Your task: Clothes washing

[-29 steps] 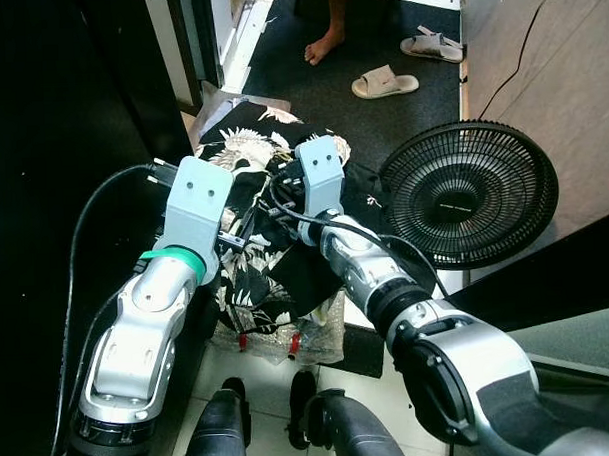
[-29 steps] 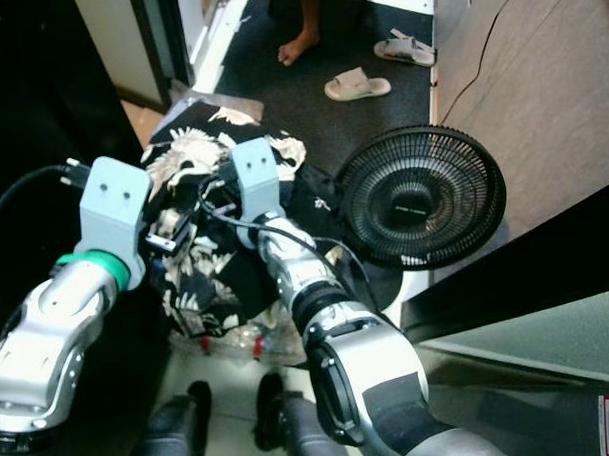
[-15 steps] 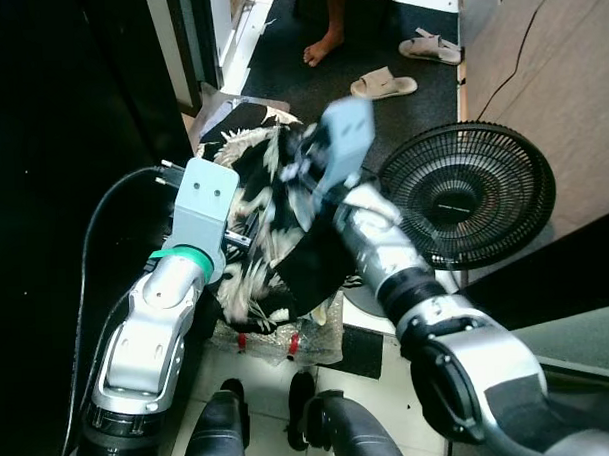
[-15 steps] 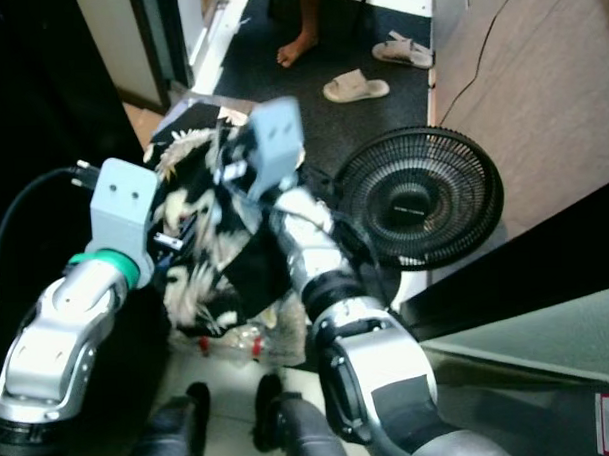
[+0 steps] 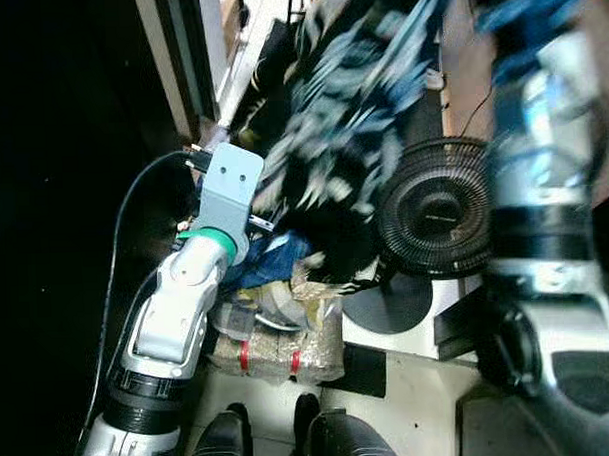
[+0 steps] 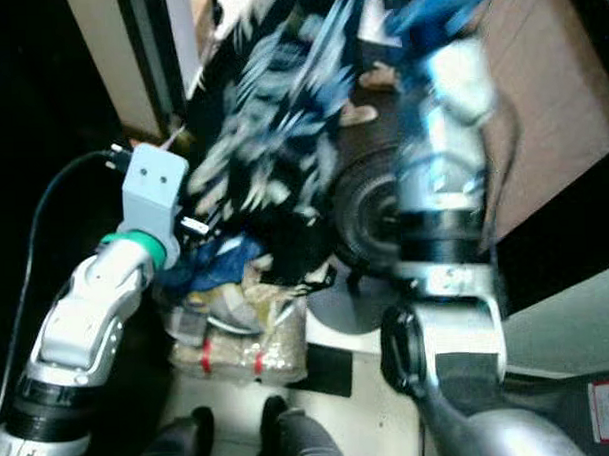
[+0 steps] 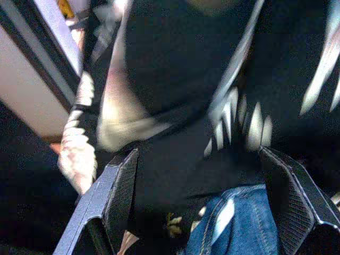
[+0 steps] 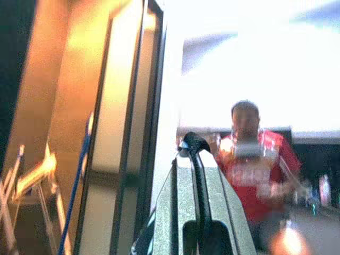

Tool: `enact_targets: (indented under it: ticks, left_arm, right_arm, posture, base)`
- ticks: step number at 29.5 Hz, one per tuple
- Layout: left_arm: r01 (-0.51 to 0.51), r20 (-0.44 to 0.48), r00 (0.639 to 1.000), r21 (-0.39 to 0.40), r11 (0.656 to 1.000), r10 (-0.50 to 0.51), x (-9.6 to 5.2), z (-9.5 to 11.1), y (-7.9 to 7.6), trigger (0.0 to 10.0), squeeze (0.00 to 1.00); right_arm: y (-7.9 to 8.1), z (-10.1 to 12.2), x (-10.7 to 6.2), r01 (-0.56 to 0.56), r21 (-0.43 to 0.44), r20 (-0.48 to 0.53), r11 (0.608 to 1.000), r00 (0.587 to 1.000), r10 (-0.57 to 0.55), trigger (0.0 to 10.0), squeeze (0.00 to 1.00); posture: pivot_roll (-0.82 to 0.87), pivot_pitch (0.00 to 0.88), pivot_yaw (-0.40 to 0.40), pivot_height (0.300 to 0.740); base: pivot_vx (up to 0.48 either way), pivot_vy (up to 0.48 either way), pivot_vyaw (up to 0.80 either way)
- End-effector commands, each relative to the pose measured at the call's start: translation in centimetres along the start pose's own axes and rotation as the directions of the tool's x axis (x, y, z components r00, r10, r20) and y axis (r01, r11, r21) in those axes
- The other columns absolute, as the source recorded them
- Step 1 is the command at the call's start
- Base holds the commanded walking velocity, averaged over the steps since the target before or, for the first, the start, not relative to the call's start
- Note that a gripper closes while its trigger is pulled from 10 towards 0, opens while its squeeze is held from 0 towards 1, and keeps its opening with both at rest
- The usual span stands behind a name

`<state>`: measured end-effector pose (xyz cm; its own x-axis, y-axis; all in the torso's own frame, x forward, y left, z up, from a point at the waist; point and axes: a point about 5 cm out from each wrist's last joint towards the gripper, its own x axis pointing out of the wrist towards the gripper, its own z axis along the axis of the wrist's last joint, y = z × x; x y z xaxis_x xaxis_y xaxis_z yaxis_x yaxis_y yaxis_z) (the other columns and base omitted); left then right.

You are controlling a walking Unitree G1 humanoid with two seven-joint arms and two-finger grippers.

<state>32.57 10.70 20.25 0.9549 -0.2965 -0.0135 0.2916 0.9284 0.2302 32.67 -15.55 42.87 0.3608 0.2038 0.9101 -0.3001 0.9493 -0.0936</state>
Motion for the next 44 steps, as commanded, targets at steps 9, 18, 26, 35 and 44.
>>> enact_targets:
  ticks: [9,18,26,35,44]
  left_arm:
    - [0.007,-0.004,1.0,0.005,1.0,-0.007,0.3,-0.7,-0.1,10.0,0.0]
    - [-0.004,0.001,1.0,-0.002,1.0,0.004,-0.2,-1.1,0.1,10.0,0.0]
    - [-0.005,0.056,0.998,-0.025,1.0,0.007,0.0,0.1,0.2,10.0,0.0]
    - [-0.041,0.168,0.984,-0.067,0.997,0.052,-0.2,2.9,1.4,10.0,0.0]
    - [-0.048,0.185,0.981,-0.049,0.998,0.057,-0.4,3.4,2.0,10.0,0.0]
  right_arm:
    - [-0.5,3.7,2.2,0.021,0.06,0.156,0.998,0.987,-0.031,10.0,0.0]
    - [-0.1,-4.8,-5.2,0.015,-0.095,-0.307,0.995,0.951,-0.043,10.0,0.0]
    - [-0.5,-4.7,-5.6,0.03,-0.104,-0.316,0.994,0.947,-0.061,10.0,0.0]
    - [-0.6,-5.2,-6.2,0.084,-0.083,-0.348,0.993,0.931,-0.108,10.0,0.0]
    - [-0.5,-5.3,-6.4,0.104,-0.066,-0.348,0.992,0.93,-0.121,10.0,0.0]
  posture:
    - [0.09,0.048,-0.006,0.74]
    - [0.09,0.037,-0.01,0.74]
    - [0.08,0.013,-0.016,0.74]
    - [0.09,0.0,-0.018,0.74]
    - [0.09,0.0,-0.013,0.74]
  base:
    - [0.0,0.0,0.0]
    - [0.0,0.0,0.0]
    - [0.0,0.0,-0.2]
    - [0.0,0.0,-0.8]
    - [0.0,0.0,-0.8]
